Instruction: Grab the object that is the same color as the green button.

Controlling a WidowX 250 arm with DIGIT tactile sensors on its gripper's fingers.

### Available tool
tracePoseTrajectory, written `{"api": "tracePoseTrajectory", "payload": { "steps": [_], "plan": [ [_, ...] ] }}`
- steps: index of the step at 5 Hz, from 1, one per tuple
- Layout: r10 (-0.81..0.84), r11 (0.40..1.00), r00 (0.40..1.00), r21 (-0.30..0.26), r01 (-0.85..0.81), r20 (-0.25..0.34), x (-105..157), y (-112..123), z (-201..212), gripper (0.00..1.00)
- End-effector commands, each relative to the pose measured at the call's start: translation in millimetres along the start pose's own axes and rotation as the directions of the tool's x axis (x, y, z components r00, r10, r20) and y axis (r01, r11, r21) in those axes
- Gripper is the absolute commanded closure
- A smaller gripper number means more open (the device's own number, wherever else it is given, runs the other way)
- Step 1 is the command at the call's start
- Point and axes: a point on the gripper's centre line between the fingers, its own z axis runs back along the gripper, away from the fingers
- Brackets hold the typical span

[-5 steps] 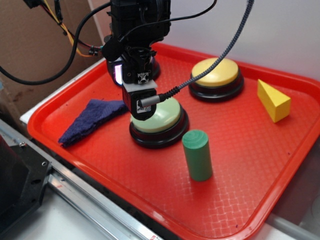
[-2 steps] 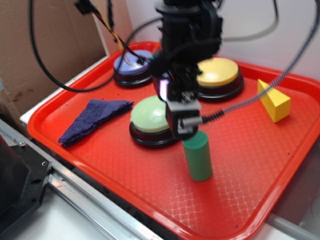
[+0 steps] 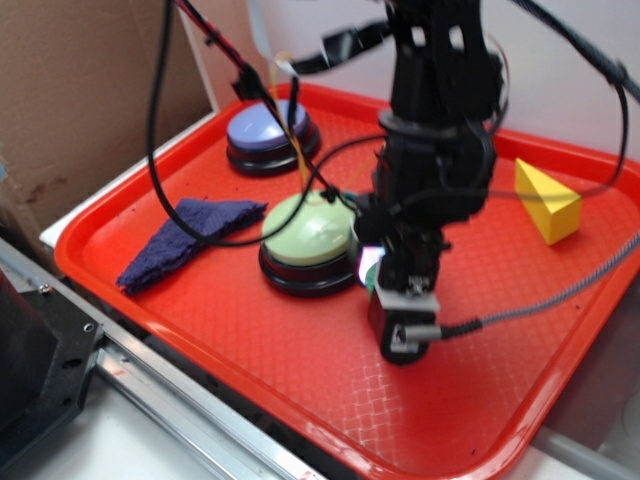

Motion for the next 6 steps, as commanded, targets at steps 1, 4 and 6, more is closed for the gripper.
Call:
{"api": "tracePoseTrajectory", "payload": {
  "steps": [1,4,6],
  "plan": [
    [-0.091,0.995,0.994,0.037,0.089,0.068,4.4,-15.2,13.0,1.00],
    [0.034,0.998,0.987,0.054,-0.043,0.156,-37.3,-8.5,56.8,1.00],
    [0.390,0.901,0.820,0.011,-0.434,0.418,-145.5,15.1,134.1,1.00]
  ]
}}
